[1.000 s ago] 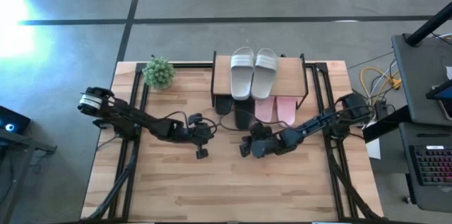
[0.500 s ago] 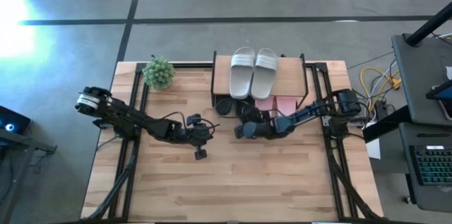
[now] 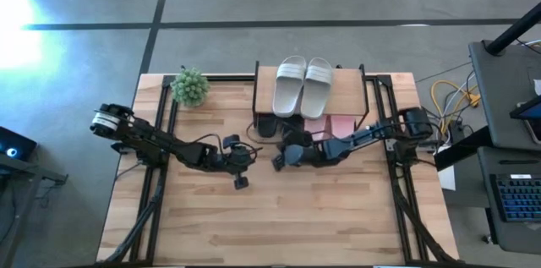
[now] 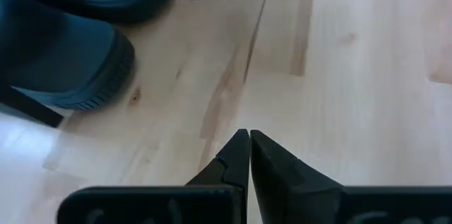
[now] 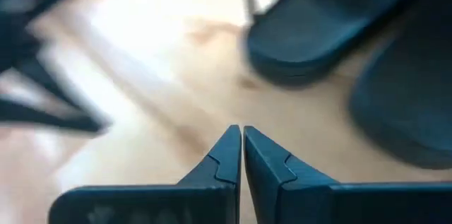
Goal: Pick and place slides into the shelf
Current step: Adjust the left pink slipper under the shelf
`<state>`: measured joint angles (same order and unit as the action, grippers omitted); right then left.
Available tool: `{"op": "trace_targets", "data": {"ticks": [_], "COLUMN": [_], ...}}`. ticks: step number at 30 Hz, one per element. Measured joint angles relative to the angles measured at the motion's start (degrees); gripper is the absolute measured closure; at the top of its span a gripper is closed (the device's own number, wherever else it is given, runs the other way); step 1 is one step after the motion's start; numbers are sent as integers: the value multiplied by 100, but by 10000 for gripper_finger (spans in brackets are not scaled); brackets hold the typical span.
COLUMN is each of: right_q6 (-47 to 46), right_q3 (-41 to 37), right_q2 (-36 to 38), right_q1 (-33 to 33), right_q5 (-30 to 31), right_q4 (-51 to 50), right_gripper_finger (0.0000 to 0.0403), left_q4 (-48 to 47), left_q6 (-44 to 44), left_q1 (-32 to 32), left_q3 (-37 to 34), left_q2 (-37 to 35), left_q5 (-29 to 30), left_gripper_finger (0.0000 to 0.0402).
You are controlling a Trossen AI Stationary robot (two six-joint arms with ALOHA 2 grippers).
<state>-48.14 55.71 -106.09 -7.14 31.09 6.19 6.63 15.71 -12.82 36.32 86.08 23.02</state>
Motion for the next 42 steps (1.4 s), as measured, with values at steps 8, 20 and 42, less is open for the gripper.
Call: {"op": "trace_targets", "data": {"ticks": [8, 20, 42], "right_q6": [29, -4093, -2505], "right_q3": [710, 316, -1920], "right_q2": [310, 1411, 1660], "right_q1": [-684, -1493, 116], "right_q5": [553, 582, 327], "right_q4": [-1370, -4925, -1518], "right_gripper_finger": [392, 392, 392], "left_q4": [327, 1202, 1194], "left_q6": [-42, -587, -550], "left_q1": [394, 912, 907], "left_q3": [-13, 12, 5], "left_q2": [240, 655, 651], "left_q5": [123, -649, -703], "left_gripper_finger": [402, 402, 402]}}
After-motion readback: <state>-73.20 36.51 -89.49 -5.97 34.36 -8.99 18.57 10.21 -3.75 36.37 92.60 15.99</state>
